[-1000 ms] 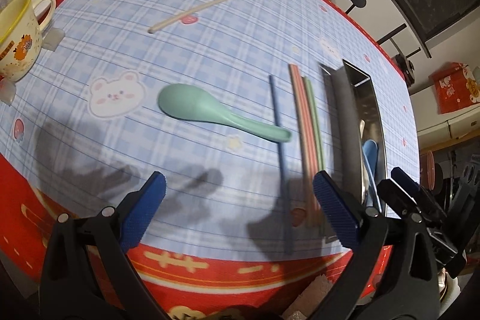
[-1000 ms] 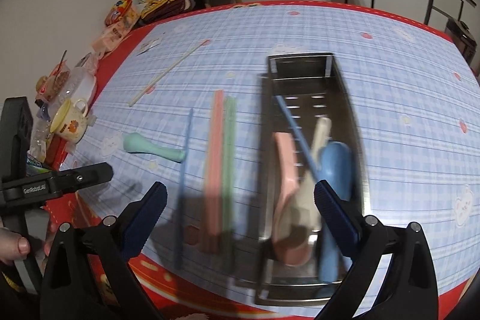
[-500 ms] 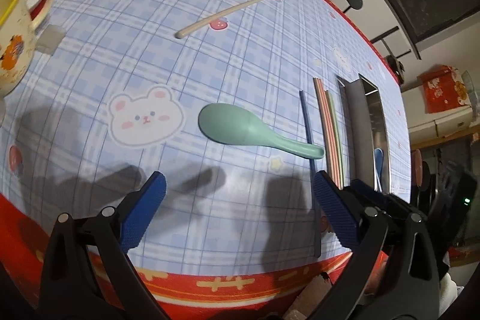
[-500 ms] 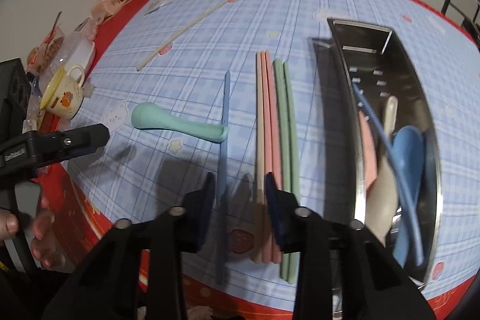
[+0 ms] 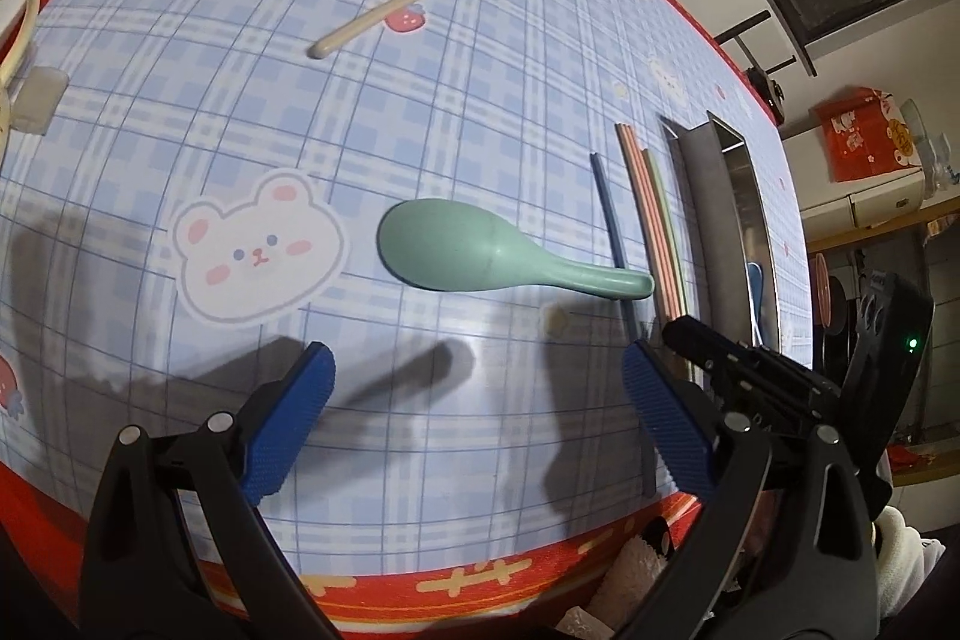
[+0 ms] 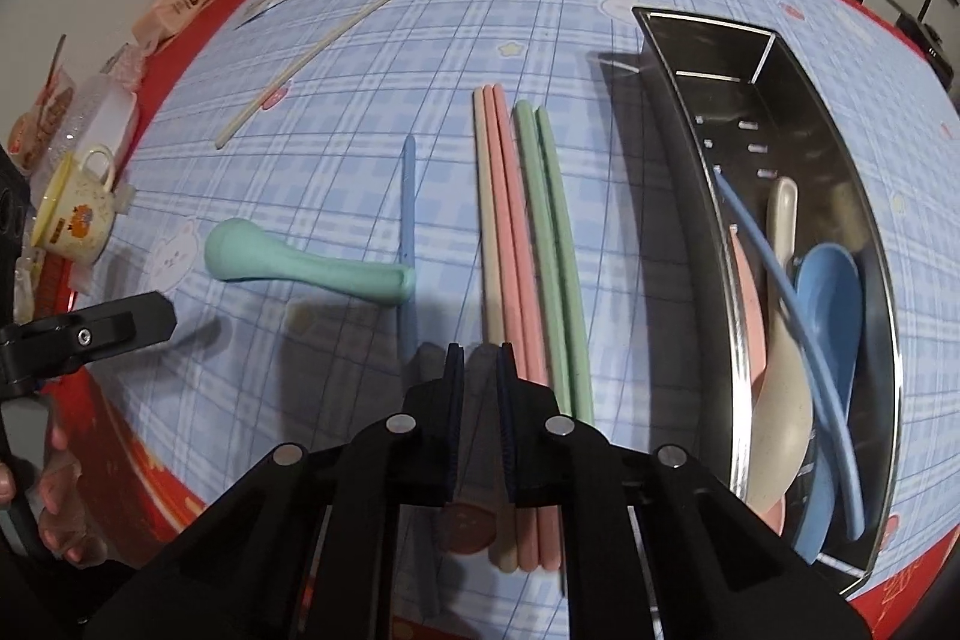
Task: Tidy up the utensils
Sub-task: 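Move the right tool to the chopstick row while the left tool approaches the mint green spoon, then grasp the mint green spoon with the left tool while the right tool grasps a beige chopstick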
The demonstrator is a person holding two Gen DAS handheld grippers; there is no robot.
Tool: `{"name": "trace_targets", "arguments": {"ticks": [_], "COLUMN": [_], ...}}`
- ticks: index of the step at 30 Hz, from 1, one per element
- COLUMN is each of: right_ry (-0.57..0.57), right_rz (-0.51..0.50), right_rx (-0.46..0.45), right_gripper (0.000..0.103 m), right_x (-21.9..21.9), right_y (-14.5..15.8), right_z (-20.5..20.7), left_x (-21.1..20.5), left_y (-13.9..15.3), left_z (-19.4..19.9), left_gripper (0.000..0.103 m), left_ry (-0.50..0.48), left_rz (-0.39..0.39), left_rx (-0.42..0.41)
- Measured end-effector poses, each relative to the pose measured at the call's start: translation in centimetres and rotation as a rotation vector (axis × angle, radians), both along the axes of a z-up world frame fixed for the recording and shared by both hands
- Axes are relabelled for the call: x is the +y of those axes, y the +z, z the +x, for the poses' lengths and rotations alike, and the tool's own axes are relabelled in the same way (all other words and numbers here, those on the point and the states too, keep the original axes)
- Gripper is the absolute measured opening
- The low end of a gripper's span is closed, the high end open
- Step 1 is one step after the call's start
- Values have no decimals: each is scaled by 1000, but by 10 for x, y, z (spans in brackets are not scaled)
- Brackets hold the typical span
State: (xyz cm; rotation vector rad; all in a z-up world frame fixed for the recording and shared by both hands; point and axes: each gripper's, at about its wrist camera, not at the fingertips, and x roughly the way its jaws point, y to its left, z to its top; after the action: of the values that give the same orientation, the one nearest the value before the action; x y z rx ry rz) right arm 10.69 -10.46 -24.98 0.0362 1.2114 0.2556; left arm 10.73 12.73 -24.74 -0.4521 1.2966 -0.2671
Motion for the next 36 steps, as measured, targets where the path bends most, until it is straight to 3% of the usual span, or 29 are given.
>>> {"name": "trace_targets", "arguments": {"ticks": [11, 15, 17, 21, 22, 23, 24, 25, 34, 36], "right_ry": [35, 29, 26, 20, 17, 13, 11, 10, -2, -4], "right_rz": [-50, -31, -20, -7, -2, 5, 9, 14, 40, 42], "right_rx": [-6, -3, -4, -7, -7, -7, -7, -9, -17, -18], "right_gripper": [11, 9, 9, 9, 9, 9, 9, 9, 9, 9], "right_x": [8, 4, 2, 0, 0, -1, -2, -2, -6, -7], "right_y": [-5, -6, -6, -6, -6, -6, -7, -7, -7, -7], "right_z": [7, 8, 7, 6, 5, 5, 5, 5, 3, 3], "left_x": [7, -1, -14, -41, -47, -51, -54, -56, -86, -96], "left_y": [-1, 9, 15, 18, 19, 18, 17, 15, 14, 8], "left_z": [-1, 3, 6, 7, 7, 9, 11, 14, 8, 4], "left_gripper": [92, 92, 92, 90, 89, 80, 71, 69, 68, 63], "left_ry": [7, -62, -158, -358, -404, -443, -470, -497, -818, -904], "left_rz": [-3, 108, 234, 399, 440, 471, 492, 511, 649, 703], "left_rx": [-3, -87, -152, -259, -288, -303, -304, -302, -412, -435]}}
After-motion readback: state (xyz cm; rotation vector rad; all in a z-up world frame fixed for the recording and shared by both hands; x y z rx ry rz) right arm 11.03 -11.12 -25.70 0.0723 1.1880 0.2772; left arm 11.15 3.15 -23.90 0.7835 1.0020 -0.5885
